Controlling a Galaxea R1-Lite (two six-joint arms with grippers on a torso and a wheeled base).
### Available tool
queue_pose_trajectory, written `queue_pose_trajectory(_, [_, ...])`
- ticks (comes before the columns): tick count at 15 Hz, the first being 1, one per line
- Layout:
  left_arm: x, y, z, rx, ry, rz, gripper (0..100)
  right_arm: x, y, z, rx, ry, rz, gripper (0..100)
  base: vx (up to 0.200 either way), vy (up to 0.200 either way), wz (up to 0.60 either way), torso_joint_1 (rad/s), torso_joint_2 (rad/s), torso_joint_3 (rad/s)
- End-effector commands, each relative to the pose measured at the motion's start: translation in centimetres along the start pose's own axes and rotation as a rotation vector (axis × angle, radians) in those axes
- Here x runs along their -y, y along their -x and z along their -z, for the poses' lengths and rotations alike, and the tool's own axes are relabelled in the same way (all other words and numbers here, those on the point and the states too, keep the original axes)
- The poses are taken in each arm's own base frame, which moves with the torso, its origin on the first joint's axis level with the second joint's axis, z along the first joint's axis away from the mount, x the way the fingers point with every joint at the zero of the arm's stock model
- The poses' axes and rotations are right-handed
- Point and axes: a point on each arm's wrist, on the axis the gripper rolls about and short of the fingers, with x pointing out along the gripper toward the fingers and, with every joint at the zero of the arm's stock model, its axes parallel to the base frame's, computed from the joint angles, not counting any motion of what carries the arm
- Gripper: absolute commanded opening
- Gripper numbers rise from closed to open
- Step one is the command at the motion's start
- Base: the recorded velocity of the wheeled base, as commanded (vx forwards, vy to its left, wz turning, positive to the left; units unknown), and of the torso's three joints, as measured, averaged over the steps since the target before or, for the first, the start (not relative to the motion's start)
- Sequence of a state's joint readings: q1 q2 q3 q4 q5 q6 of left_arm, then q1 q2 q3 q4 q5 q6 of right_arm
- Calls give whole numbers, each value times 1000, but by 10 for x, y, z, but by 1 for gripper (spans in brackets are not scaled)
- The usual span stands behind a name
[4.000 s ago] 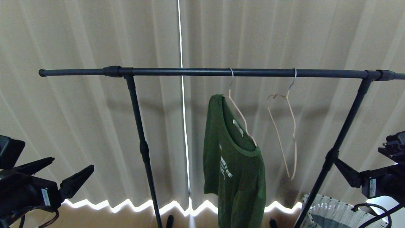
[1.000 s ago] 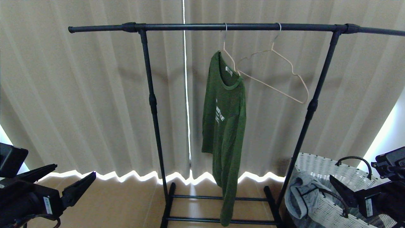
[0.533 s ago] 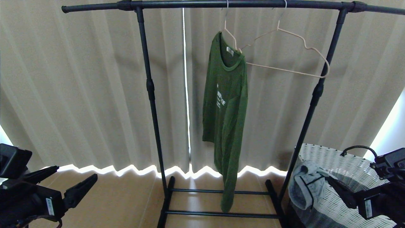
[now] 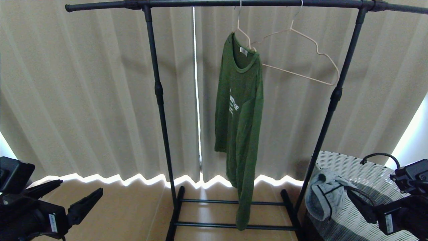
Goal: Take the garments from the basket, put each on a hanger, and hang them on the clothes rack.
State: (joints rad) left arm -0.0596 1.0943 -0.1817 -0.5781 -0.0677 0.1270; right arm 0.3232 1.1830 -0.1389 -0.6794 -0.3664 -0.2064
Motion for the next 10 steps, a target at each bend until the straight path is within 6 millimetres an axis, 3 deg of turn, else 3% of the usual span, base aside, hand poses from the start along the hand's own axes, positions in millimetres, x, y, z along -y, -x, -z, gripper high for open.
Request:
queue_pose_trajectory(1, [0, 1, 0, 2, 0, 0, 100, 0, 0, 0, -3, 2, -1, 100, 0, 0, 0, 0, 0, 0])
queue_pose_trajectory(3, [0, 1, 2, -3, 0, 2, 100, -1, 0, 1, -10, 5, -4, 100, 0, 0, 0, 0, 0, 0])
queue_pose_trajectory(10, [1, 1, 3, -7, -5, 4, 100, -3, 1, 3, -14, 16, -19, 100, 0, -200, 0, 0, 4, 4])
